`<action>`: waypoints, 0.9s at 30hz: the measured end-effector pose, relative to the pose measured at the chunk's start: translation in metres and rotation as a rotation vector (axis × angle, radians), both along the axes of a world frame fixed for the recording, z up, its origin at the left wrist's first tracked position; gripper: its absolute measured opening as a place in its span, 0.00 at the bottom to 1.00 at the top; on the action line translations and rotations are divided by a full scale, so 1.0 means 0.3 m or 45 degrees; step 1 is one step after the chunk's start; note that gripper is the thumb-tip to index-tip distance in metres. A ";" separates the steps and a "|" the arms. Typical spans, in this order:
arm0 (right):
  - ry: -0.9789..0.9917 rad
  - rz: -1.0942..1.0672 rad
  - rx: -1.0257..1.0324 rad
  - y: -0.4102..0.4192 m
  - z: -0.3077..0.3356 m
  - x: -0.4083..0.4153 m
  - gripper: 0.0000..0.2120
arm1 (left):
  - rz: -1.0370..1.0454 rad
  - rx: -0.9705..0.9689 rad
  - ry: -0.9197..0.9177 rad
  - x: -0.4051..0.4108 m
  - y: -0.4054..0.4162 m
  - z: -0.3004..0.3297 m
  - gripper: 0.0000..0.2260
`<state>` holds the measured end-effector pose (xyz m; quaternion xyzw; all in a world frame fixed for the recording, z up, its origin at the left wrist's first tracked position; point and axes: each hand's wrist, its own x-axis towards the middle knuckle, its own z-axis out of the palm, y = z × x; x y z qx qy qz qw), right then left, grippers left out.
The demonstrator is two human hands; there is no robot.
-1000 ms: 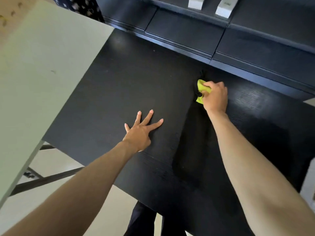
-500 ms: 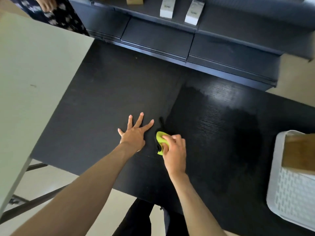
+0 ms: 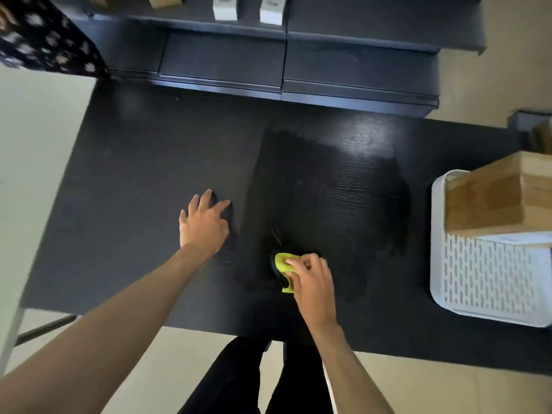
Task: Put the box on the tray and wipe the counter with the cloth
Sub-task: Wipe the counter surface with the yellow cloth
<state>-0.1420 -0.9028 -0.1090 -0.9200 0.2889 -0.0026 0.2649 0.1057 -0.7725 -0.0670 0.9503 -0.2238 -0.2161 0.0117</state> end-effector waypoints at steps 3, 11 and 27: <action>0.032 -0.097 -0.028 -0.140 -0.001 -0.141 0.14 | 0.053 -0.086 0.000 0.021 -0.030 -0.007 0.26; 0.013 -0.481 -0.005 -0.413 0.009 -0.390 0.14 | 0.101 -0.014 -0.014 0.011 -0.056 -0.046 0.29; -0.108 -0.301 0.083 -0.163 0.015 -0.094 0.18 | -0.080 0.216 -0.061 0.020 -0.044 -0.057 0.35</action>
